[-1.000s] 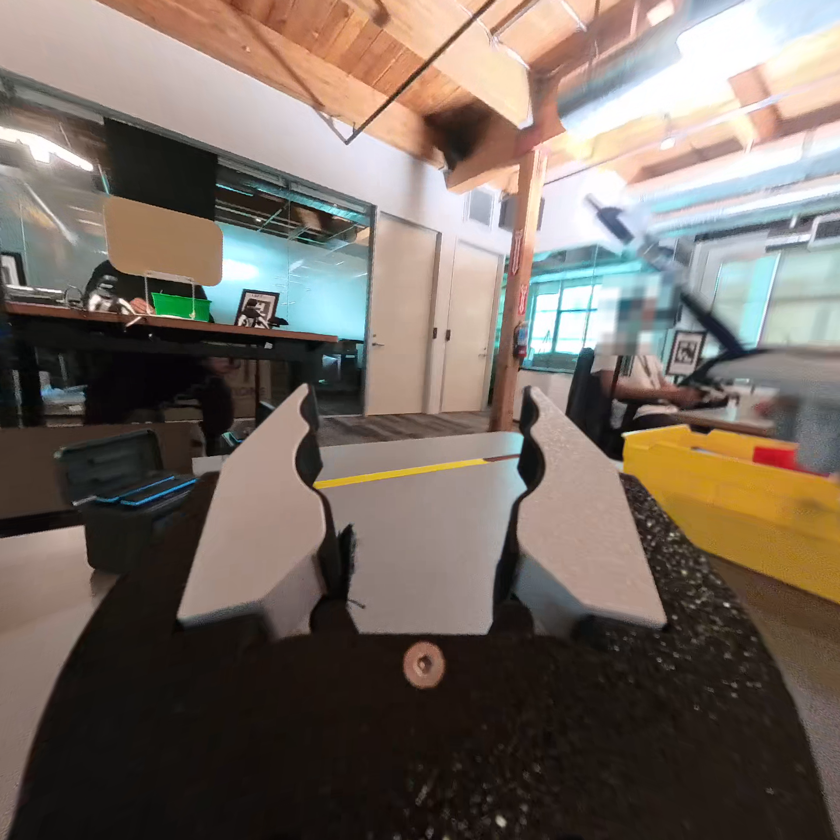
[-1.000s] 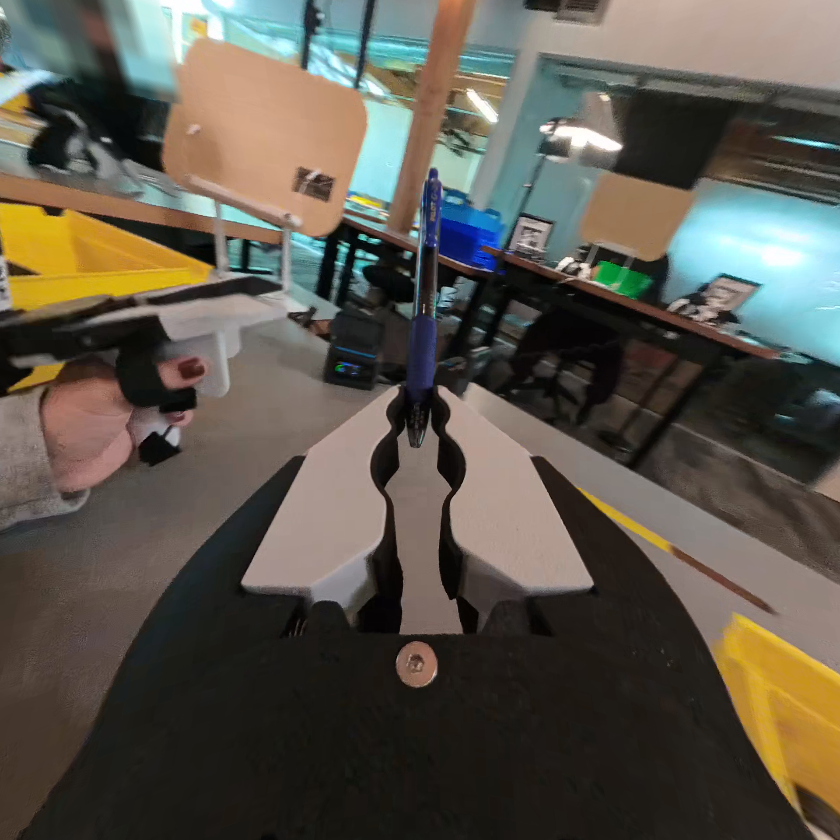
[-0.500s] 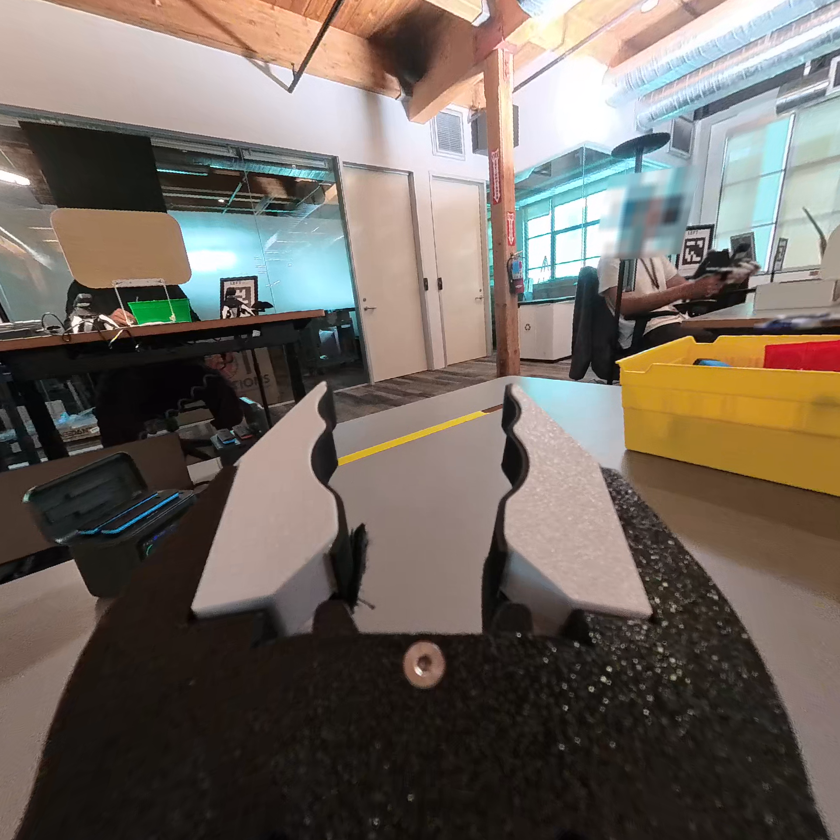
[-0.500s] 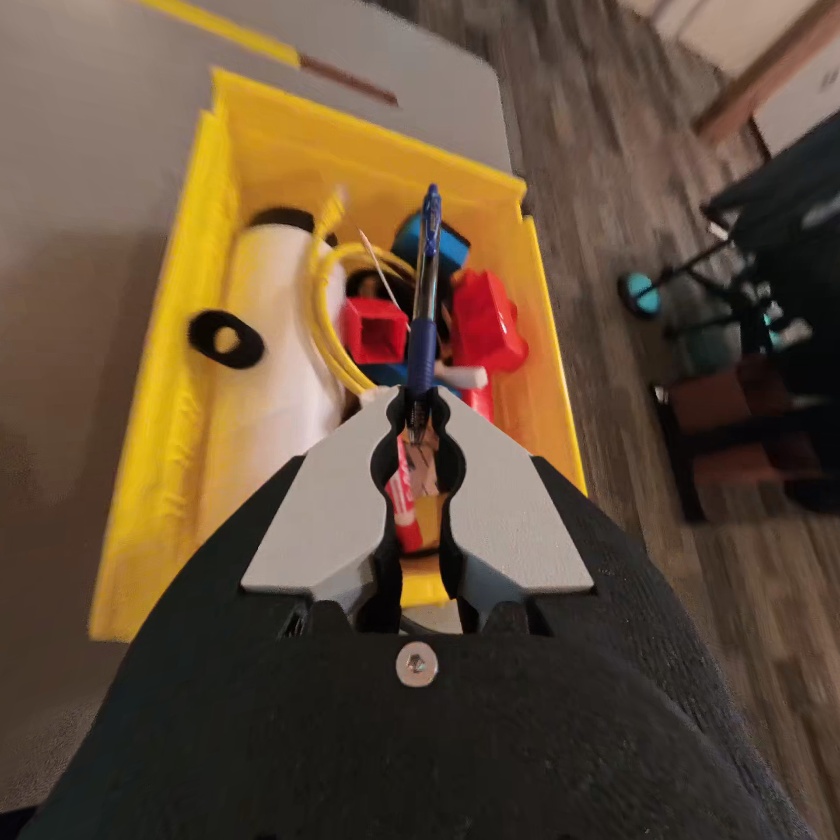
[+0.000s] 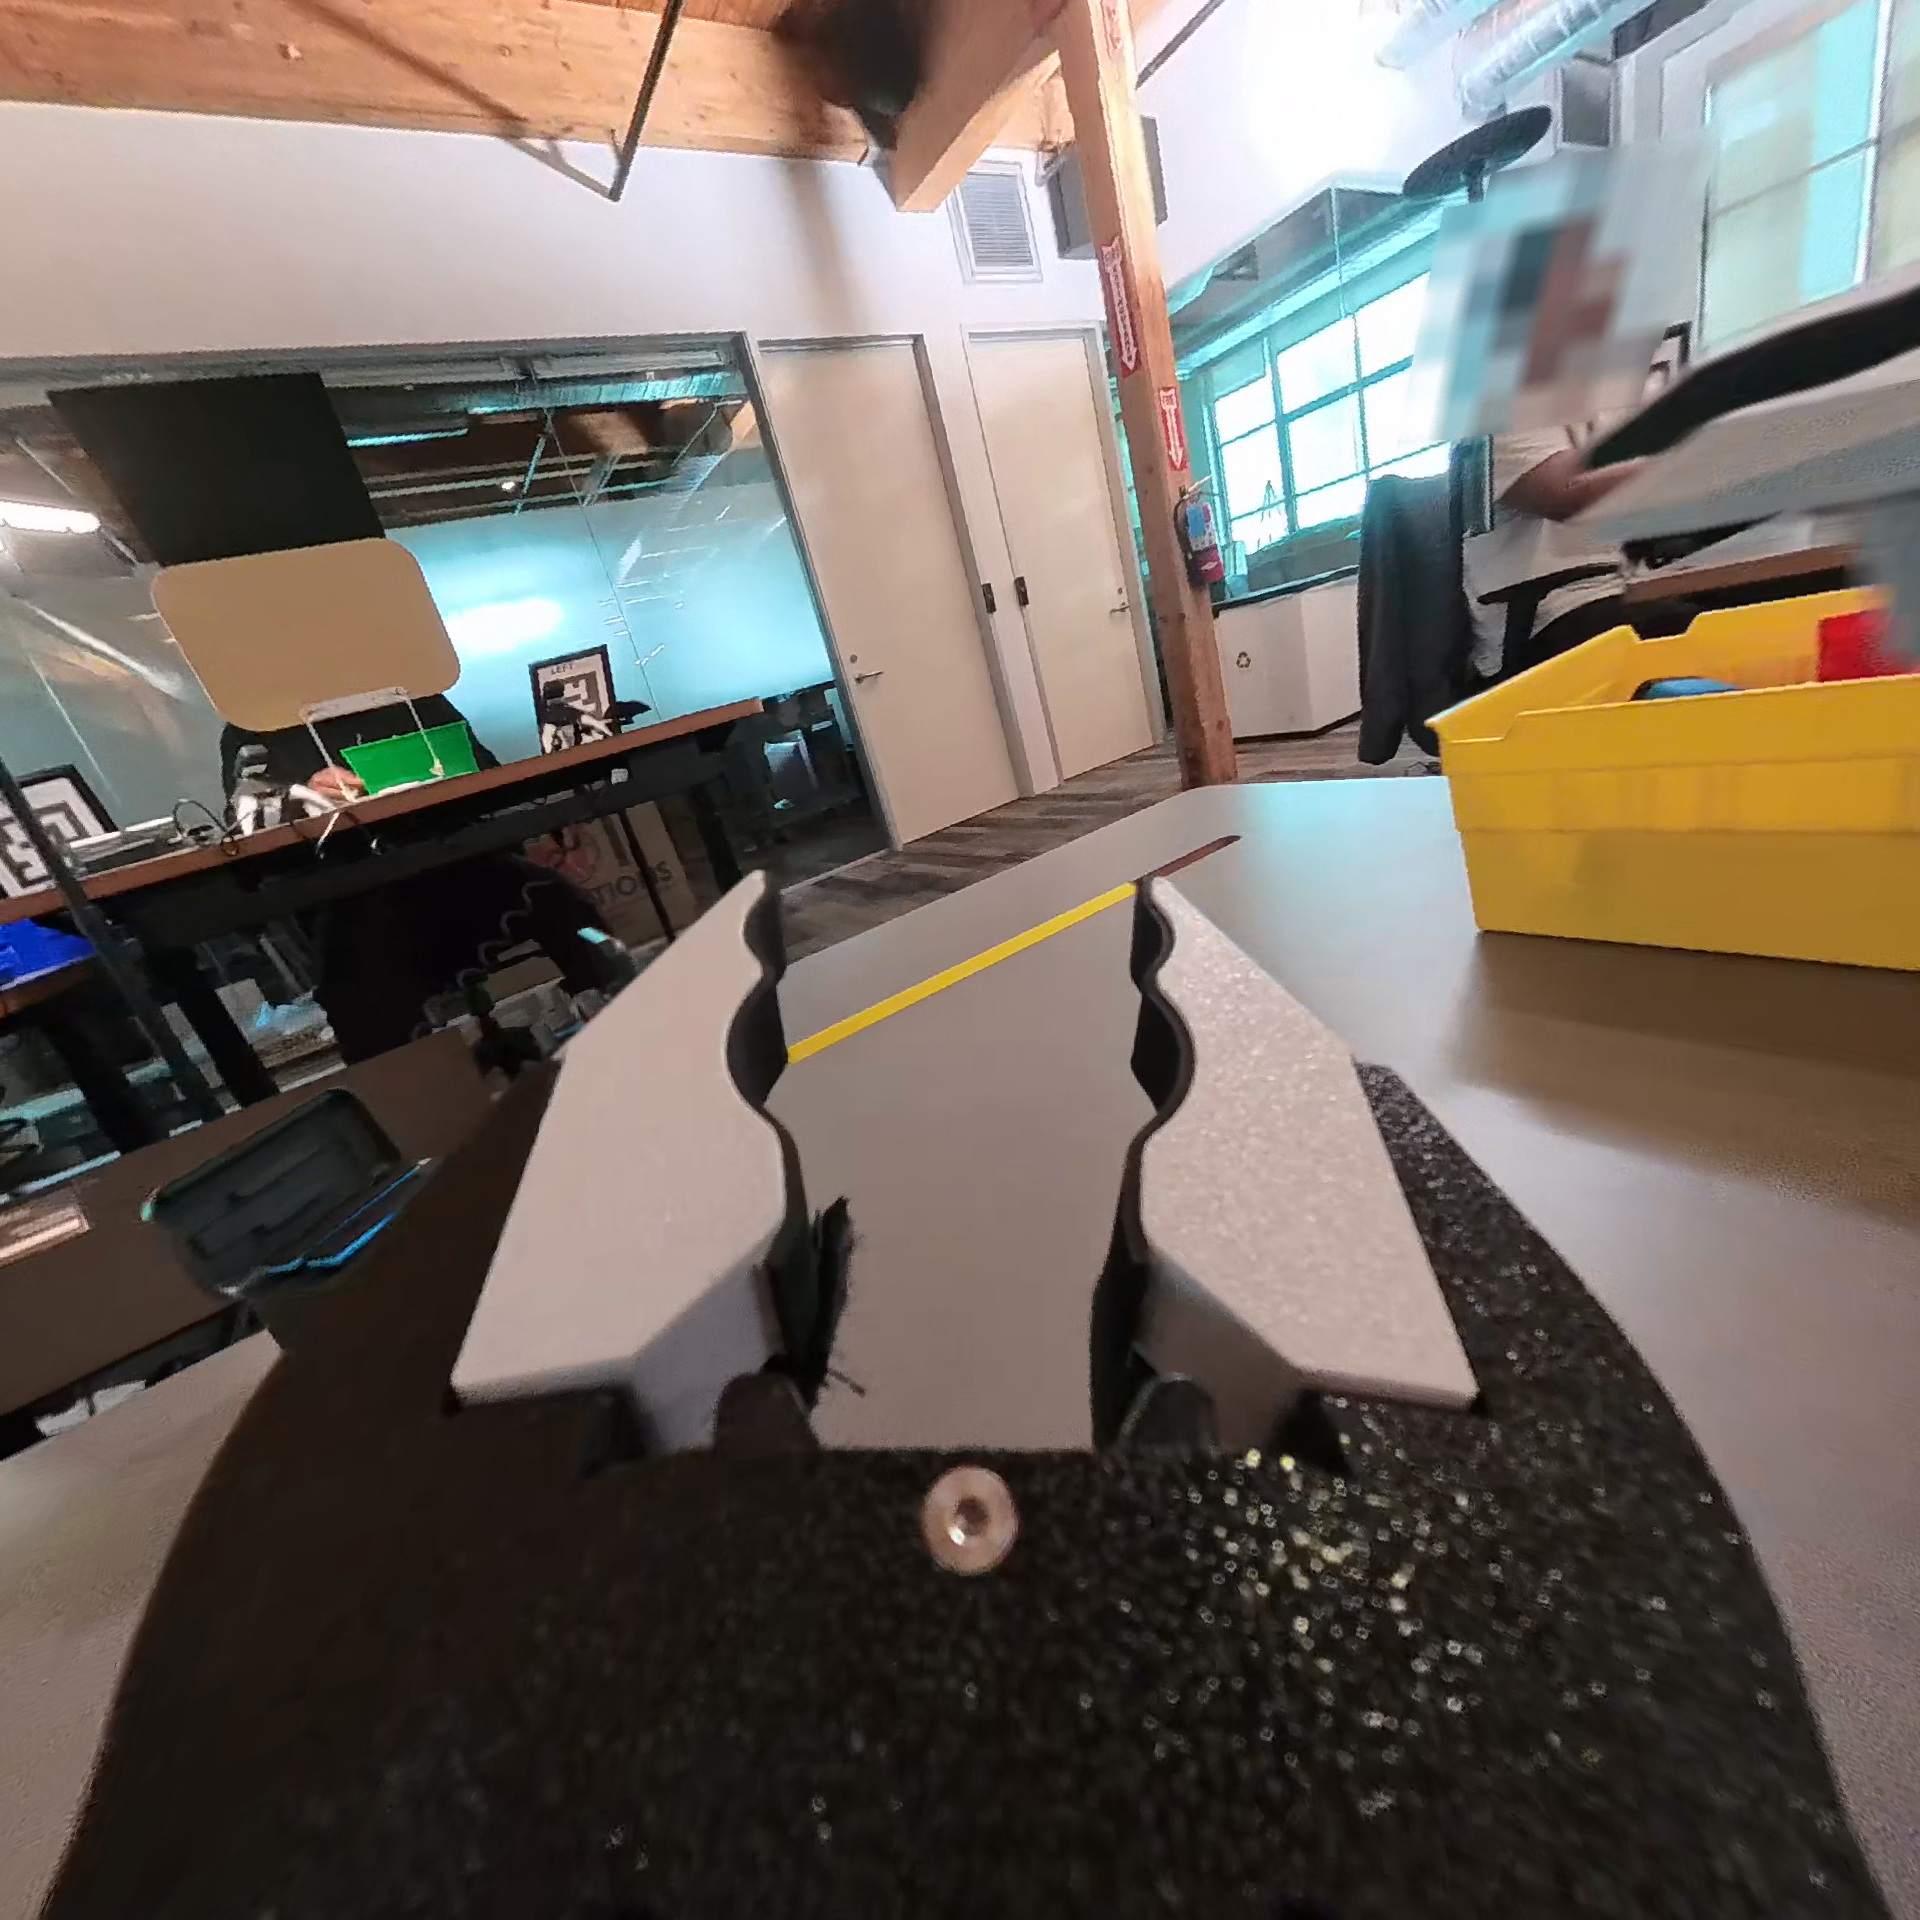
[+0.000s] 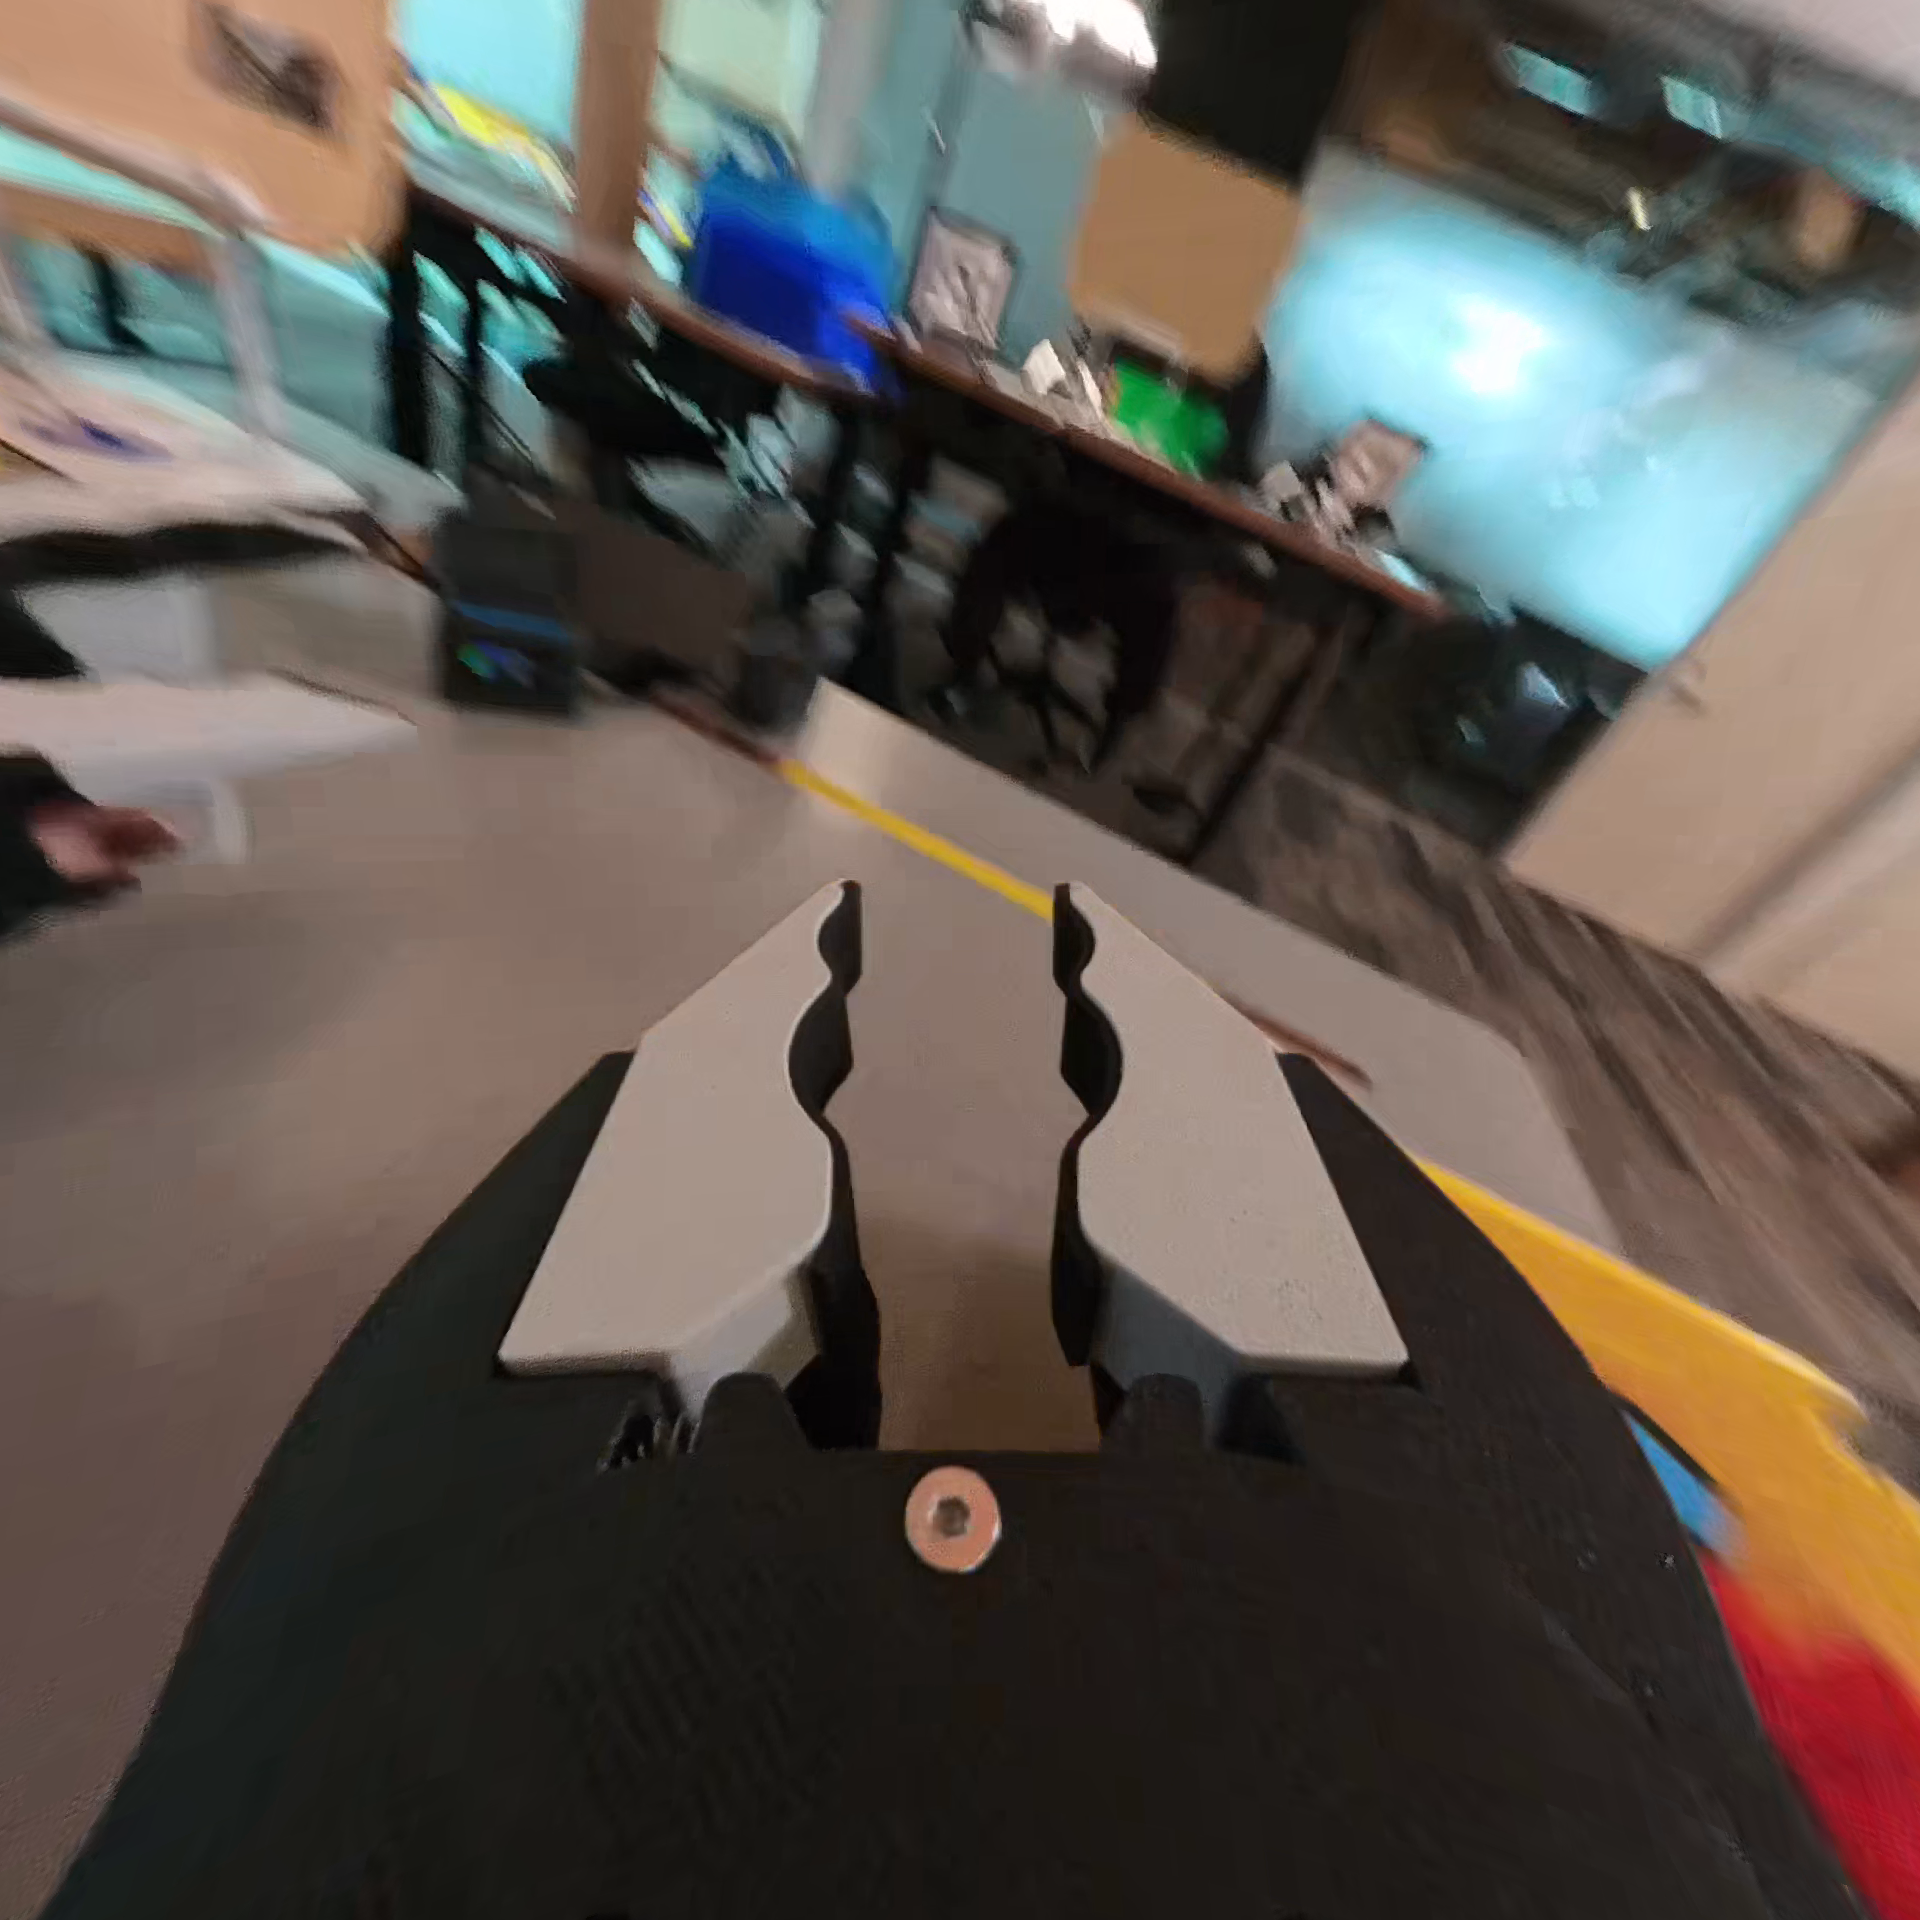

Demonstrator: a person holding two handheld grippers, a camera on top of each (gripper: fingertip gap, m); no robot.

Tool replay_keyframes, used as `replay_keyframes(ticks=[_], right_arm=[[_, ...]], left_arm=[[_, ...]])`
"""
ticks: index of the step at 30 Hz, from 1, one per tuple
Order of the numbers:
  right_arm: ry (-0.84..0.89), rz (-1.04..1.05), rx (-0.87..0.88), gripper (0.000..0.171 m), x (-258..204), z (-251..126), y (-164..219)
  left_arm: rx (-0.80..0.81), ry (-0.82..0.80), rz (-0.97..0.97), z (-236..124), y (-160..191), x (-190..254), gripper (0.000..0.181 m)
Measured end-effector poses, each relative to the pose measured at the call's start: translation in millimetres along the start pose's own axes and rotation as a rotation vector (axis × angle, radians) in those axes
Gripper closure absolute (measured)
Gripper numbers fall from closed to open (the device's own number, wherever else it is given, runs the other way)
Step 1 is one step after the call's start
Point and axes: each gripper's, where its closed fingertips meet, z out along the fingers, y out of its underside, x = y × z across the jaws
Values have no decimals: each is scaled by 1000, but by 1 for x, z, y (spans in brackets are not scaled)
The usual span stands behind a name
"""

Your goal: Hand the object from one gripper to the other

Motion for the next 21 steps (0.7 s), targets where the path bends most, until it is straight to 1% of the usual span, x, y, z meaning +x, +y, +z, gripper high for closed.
replay_keyframes(ticks=[2,4,5,8,11,14,16,18,21], right_arm=[[-64,67,188,134,-36,34,-14],[-56,93,338,127,-56,59,-19],[-30,74,384,127,-63,67,-16],[-42,52,379,123,-86,84,3],[-76,-37,404,118,-100,82,0],[-116,-77,411,113,-111,83,4],[-110,-64,394,109,-107,86,9],[-98,-1,397,105,-98,86,10],[-98,79,424,102,-91,83,6]], left_arm=[[52,38,-29,-2,-8,6,113],[88,48,-73,-5,-13,5,112],[82,33,-64,-5,-12,2,112],[75,-28,-35,-9,-11,-11,114],[86,-45,-21,-9,-17,-15,115],[104,-40,52,-12,-28,-9,115],[114,-51,126,-19,-41,-6,115],[123,-38,153,-31,-65,-3,112],[48,18,235,-58,-98,-7,108]])
